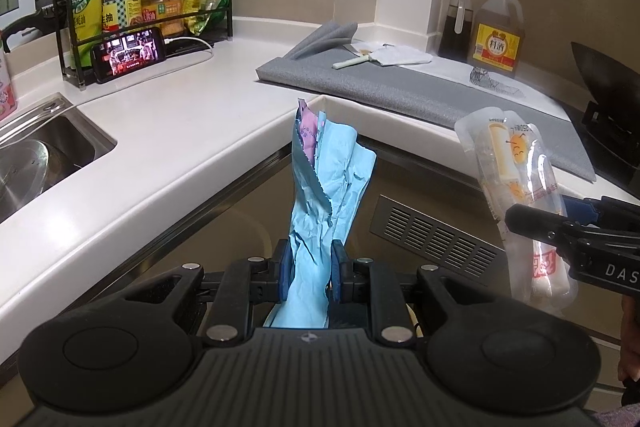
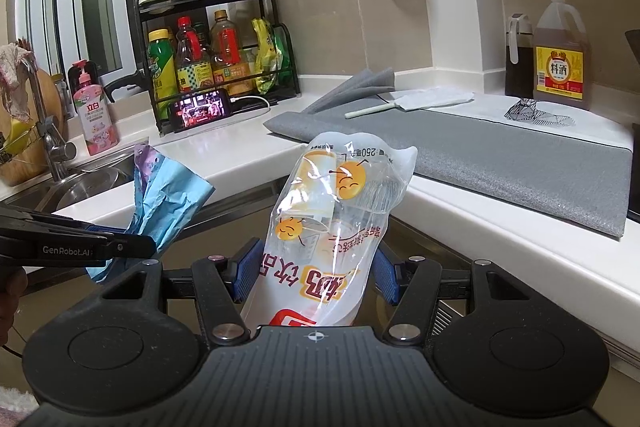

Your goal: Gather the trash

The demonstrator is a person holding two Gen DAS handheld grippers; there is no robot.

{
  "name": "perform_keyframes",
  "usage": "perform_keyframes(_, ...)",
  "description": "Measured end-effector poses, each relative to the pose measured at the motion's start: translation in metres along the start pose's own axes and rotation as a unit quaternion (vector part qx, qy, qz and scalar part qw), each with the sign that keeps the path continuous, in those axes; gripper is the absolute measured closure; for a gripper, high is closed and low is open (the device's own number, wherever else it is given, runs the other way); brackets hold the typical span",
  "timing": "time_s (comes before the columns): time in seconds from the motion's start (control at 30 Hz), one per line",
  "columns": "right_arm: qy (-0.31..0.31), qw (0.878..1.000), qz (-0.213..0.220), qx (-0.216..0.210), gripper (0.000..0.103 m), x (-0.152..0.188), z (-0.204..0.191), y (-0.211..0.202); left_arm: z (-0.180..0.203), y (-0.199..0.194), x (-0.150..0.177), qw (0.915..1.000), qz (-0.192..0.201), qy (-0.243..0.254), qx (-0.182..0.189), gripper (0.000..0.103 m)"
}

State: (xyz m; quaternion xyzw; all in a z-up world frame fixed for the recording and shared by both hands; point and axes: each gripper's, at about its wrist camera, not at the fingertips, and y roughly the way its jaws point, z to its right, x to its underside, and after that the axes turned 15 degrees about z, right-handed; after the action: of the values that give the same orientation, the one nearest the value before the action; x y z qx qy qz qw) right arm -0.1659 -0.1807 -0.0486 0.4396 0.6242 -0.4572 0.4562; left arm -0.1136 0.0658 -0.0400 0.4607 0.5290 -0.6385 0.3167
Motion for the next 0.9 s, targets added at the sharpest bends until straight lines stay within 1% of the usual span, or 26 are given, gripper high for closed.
perform_keyframes(0.5, 0.010, 1.000, -0.018, 0.003, 0.042, 0.008, 0.003, 0.008, 0.001, 0.018, 0.005, 0.9997, -0.024, 0.001, -0.007, 0.081)
perform_keyframes(0.9, -0.020, 0.999, -0.045, -0.003, 0.041, 0.018, 0.001, 0.023, -0.002, 0.035, 0.015, 0.9985, -0.054, 0.002, -0.011, 0.081)
